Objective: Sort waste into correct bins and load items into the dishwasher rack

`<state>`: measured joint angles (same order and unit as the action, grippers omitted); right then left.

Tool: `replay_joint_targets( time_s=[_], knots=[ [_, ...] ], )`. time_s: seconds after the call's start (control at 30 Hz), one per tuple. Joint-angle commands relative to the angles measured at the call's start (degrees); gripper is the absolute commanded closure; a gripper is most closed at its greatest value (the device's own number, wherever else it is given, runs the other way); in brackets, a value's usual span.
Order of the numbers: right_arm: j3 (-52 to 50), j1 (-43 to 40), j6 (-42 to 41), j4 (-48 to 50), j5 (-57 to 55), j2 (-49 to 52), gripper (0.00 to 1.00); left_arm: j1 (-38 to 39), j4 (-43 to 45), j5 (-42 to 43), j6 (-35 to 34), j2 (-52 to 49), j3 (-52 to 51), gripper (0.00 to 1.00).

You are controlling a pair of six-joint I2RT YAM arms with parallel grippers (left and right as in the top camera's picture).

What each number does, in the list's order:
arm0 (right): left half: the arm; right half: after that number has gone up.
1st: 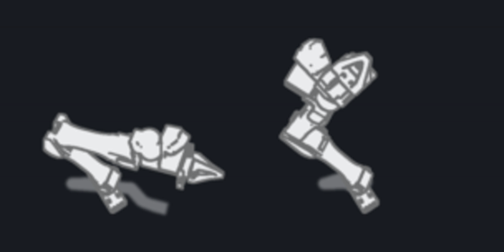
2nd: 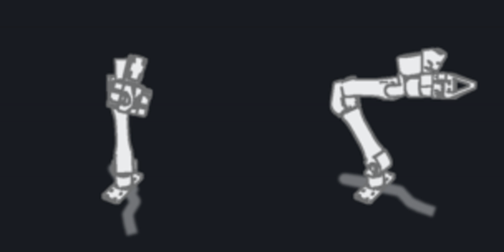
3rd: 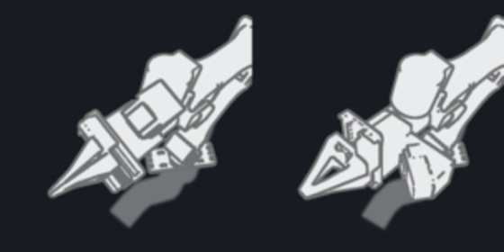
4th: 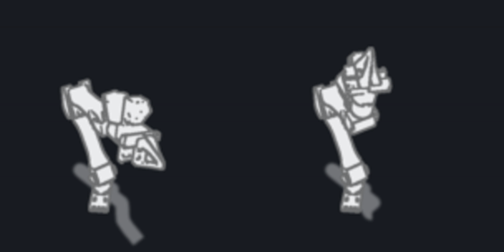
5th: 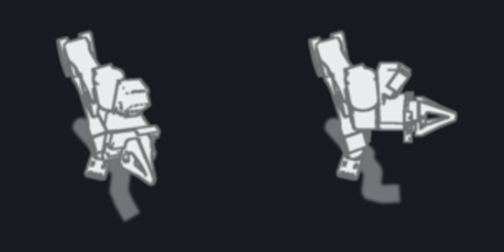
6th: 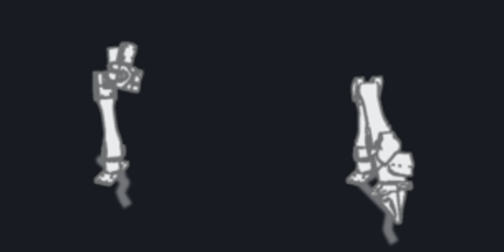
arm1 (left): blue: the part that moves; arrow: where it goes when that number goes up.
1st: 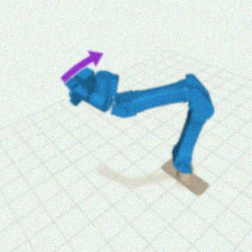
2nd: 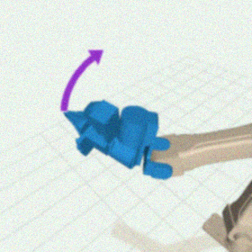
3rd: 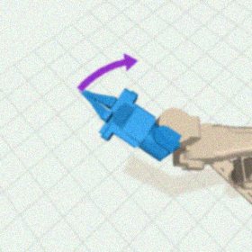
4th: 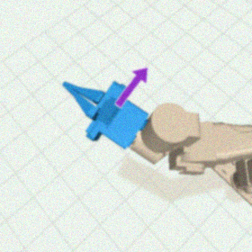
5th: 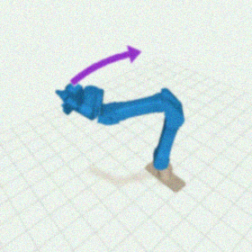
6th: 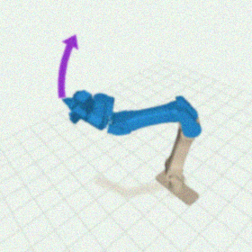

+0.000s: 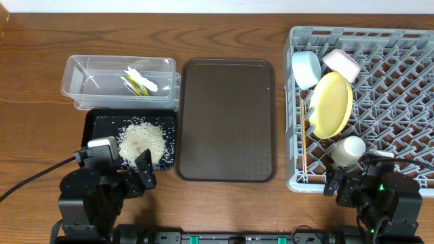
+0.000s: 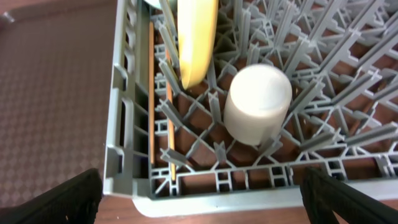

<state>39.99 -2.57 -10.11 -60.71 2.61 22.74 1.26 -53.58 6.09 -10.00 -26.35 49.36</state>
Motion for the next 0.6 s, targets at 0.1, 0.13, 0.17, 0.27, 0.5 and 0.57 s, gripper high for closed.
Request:
replay_joint_targets(
  time_s=[0.1, 0.13, 0.17, 0.27, 0.5, 0.57],
  knots=[
    [-0.59, 0.02, -0.57, -1.42, -1.75, -0.66, 0.01, 0.07, 0.04, 0.35, 1.20, 0.15, -0.39, 0.01],
    [-0.87, 0.02, -0.55, -0.61, -1.73, -1.25, 0.01, 0.07, 0.04, 0.35, 1.18, 0.15, -0.39, 0.01],
    [-1.51, 0.02, -0.55, 1.20, -1.73, -2.12, 0.01, 0.07, 0.04, 0.35, 1.20, 0.15, -0.39, 0.01],
    [-4.63, 0.02, 1.46, 8.04, -1.70, -5.90, 0.01, 0.07, 0.04, 0.35, 1.20, 0.15, -0.39, 0.01],
    [-19.67, 1.31, 3.39, 31.08, -1.73, -16.85, 0.01, 0.07, 0.04, 0.35, 1.20, 0.15, -0.39, 0.01],
    [-23.06, 2.10, 4.44, 36.54, -1.73, -18.78, 0.01, 0.07, 0.04, 0.35, 1.18, 0.15, -0.39, 0.01]
  ],
)
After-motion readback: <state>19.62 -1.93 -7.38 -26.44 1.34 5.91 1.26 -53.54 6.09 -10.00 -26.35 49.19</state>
